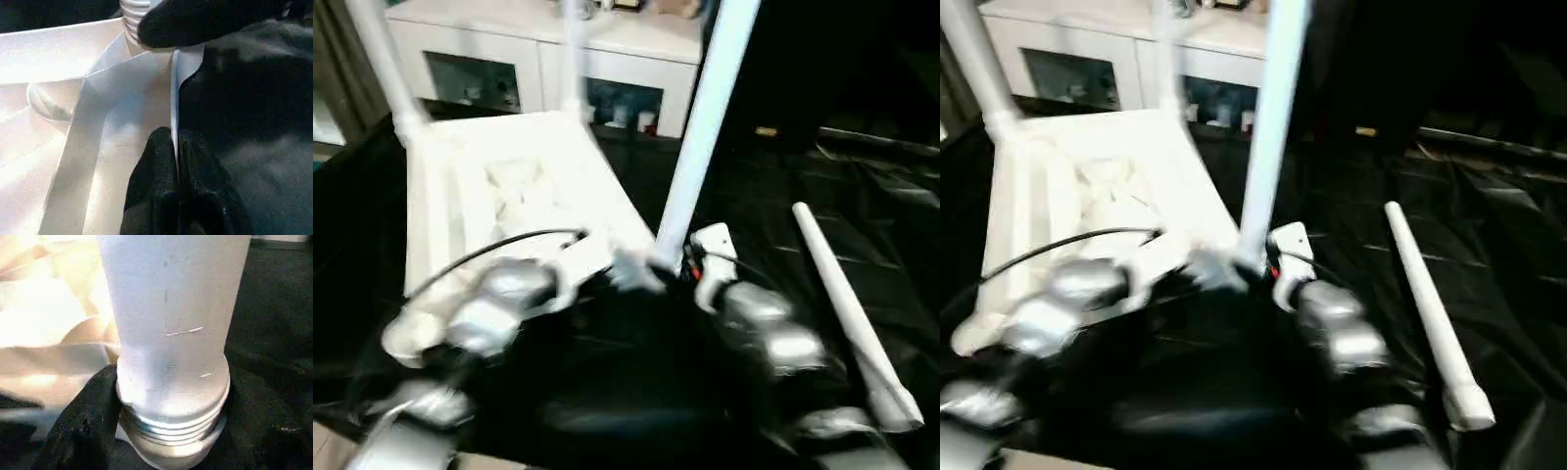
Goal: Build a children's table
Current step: Rotate leg to tighten
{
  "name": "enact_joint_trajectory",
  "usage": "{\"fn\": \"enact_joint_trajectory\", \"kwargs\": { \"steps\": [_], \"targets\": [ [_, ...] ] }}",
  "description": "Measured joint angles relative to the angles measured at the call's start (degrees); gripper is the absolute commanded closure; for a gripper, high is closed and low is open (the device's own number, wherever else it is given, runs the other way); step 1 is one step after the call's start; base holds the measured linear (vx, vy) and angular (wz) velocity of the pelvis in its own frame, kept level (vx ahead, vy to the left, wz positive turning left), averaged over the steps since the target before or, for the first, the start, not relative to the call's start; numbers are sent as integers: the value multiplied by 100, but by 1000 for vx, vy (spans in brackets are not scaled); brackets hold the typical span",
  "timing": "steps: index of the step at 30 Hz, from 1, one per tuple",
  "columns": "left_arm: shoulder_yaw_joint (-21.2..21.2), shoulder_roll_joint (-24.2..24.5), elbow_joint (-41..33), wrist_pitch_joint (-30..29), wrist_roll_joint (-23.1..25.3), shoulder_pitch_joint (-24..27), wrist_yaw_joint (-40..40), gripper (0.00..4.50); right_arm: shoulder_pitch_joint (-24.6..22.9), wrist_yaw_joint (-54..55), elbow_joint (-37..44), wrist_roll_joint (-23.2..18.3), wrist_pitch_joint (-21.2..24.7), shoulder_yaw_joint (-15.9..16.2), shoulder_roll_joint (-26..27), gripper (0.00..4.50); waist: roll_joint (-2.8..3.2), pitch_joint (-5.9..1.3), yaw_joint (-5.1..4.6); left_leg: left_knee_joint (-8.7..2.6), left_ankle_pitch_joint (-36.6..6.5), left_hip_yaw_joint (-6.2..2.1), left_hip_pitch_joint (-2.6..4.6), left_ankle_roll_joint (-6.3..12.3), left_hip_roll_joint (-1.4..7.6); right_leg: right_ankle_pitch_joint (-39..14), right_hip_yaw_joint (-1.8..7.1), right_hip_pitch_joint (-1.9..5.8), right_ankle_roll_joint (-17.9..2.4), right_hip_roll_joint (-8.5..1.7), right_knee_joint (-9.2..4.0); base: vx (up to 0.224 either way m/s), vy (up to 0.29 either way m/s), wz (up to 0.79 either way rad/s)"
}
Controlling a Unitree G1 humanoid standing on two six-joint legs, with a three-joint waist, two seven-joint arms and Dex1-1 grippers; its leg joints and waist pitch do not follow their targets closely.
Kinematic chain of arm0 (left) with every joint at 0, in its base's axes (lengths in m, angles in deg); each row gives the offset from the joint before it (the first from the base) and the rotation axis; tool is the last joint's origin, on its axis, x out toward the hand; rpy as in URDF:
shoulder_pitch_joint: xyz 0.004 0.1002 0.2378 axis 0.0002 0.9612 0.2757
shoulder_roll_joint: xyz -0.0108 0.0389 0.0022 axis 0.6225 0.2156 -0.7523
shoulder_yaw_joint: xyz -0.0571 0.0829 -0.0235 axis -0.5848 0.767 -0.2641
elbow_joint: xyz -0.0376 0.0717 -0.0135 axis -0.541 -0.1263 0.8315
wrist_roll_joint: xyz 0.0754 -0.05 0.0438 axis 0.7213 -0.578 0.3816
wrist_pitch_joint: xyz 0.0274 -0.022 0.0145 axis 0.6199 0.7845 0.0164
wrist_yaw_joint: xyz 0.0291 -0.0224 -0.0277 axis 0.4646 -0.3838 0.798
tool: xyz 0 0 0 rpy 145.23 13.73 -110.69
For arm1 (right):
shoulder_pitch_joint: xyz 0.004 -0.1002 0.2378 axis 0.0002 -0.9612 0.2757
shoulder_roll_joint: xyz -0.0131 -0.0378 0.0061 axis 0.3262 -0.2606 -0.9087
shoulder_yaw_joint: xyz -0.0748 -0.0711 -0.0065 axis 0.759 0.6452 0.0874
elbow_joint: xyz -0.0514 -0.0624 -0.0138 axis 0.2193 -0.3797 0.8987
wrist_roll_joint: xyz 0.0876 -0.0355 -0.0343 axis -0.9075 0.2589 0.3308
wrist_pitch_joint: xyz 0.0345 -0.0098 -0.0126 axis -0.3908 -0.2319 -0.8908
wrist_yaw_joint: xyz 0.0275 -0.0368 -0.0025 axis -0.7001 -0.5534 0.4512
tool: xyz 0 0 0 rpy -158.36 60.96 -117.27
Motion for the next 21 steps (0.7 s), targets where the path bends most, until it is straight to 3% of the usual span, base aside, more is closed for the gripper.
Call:
{"fn": "enact_joint_trajectory", "kwargs": {
  "steps": [5,6,8,10,12,21],
  "targets": [
    [14,-124,69,-29,74,-57,-164,450,125,302,-307,234,-360,48,127,178,12,-9,20,-2,0,6,-4,0,-1,9,1,0,-3,-2,-8,0,0,0],
    [13,-125,63,-29,73,-54,-164,450,127,254,-336,231,-406,30,122,122,18,-13,24,-3,0,6,-5,0,-1,8,1,0,-2,-2,-9,0,0,0],
    [13,-111,35,-7,73,-35,-158,450,126,142,-349,222,-450,14,93,108,19,-14,26,-8,0,7,-7,1,-1,8,1,-4,-1,-1,-10,0,0,0],
    [16,-1,-11,122,71,19,-121,450,125,-218,-349,181,-473,44,-48,102,21,-13,26,-13,0,7,-9,1,0,9,1,-9,-1,-1,-10,0,0,0],
    [6,126,-97,213,58,95,-25,450,123,-591,-337,146,-483,86,-188,65,22,-12,8,-24,1,7,-9,0,1,9,1,-15,-1,2,-10,0,0,0],
    [-4,968,-862,869,-310,712,1219,450,-189,-3113,669,-206,-164,582,-1289,63,29,-12,52,-37,3,7,-19,-1,10,-19,-4,-22,2,13,-22,0,0,0]
  ]
}}
